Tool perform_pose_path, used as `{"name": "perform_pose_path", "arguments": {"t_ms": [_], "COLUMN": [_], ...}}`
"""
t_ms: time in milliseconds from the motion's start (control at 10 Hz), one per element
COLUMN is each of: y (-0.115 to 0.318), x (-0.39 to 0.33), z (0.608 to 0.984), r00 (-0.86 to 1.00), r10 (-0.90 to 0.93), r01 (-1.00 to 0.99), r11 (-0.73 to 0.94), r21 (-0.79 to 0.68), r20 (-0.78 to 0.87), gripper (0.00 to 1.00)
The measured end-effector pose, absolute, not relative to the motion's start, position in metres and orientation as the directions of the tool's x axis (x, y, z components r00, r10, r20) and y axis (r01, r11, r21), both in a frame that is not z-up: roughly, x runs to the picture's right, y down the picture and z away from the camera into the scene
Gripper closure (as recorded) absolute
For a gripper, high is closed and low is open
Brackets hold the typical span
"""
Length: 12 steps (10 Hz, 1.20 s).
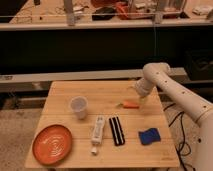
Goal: Drag the pepper across the table
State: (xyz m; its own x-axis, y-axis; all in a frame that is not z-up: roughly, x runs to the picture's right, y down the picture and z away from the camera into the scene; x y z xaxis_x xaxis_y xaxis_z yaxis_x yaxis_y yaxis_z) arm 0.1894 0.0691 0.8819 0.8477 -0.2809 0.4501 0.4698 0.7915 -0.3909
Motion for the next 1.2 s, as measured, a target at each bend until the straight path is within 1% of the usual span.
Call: {"name": "perform_pose_path", "arguments": {"t_ms": [1200], "y": [0.079], "x": [0.190], "z": [0.898], "r00": [0.822], "r10": [-0.309], "r01": [0.522], "r11": [0.745], "r21": [-0.415], "r20": [0.479], "gripper": [0.20]}}
